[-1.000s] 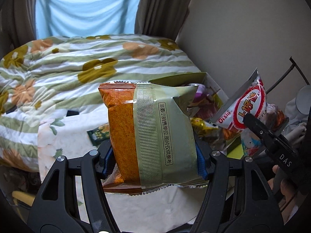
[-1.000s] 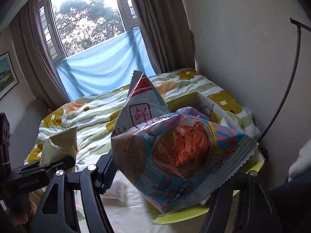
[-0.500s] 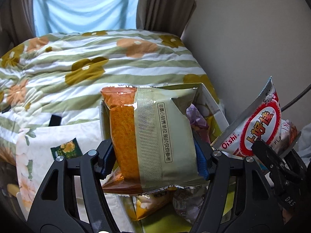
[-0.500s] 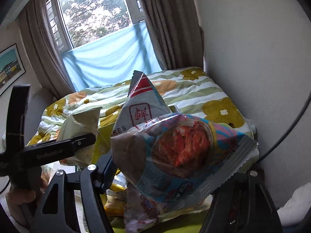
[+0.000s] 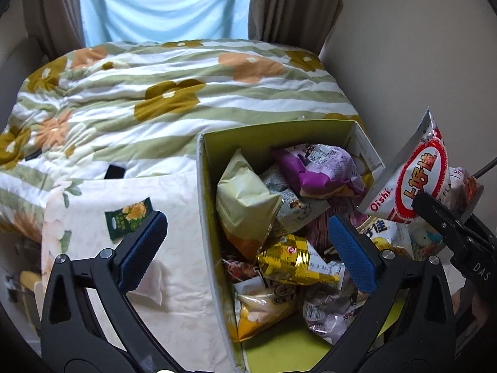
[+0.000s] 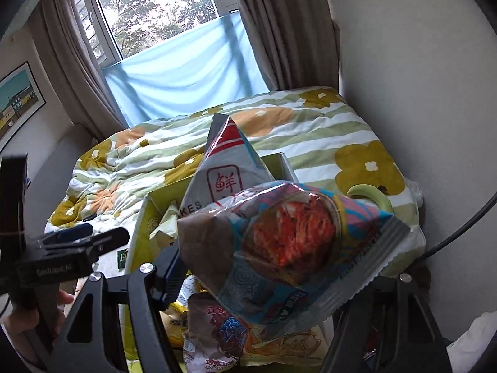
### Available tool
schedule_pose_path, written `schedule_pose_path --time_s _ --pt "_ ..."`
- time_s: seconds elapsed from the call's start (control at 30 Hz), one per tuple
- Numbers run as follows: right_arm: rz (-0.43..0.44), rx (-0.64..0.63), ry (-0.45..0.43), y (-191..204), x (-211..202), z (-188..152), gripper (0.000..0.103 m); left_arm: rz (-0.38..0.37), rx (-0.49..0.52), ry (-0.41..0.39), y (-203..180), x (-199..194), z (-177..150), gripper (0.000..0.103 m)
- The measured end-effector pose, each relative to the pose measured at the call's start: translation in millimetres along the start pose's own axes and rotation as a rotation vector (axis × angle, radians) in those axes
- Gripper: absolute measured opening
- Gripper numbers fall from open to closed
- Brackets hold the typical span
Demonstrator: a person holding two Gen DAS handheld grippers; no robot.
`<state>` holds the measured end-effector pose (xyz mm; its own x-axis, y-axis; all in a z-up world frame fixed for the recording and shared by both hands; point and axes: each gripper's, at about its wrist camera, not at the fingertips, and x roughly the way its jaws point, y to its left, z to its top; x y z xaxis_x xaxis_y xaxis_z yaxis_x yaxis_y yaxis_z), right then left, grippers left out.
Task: Organize snacks
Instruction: 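Carry both bags over the cardboard box and open both tools to drop them, then withdraw both tools from the box toward the remaining snacks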
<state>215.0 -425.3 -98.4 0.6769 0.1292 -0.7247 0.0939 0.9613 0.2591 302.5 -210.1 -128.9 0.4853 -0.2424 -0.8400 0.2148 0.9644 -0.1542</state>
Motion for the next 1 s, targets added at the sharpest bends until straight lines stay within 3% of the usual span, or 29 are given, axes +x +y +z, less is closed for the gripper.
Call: schedule_pose_path --time_s 0.1,0.3,0.37,0.4,0.43,0.7,1.0 --pt "0.011 -0.039 0.016 8 7 5 0.068 -0.032 -0.037 0.002 5 -6 -15 0.102" --pt "0.040 -0.063 0.033 27 25 15 0.070 0.006 -0.027 0.018 11 -14 -25 0.102" --pt "0.037 -0.075 0.013 34 31 15 0.080 0.021 -0.030 0.011 15 -19 -25 0.102" --pt "0.031 -0.079 0.013 35 34 15 0.094 0.028 -0.033 0.010 18 -20 -27 0.102" --pt "0.029 -0.081 0.015 36 36 14 0.102 0.031 -0.036 0.013 21 -22 -28 0.102" --pt "0.066 -0.057 0.022 31 27 -3 0.102 0.026 -0.058 0.028 33 -22 -39 0.102" --pt "0.061 -0.113 -0.004 40 -14 -5 0.102 0.035 -0.032 -0.058 25 -66 -39 0.102"
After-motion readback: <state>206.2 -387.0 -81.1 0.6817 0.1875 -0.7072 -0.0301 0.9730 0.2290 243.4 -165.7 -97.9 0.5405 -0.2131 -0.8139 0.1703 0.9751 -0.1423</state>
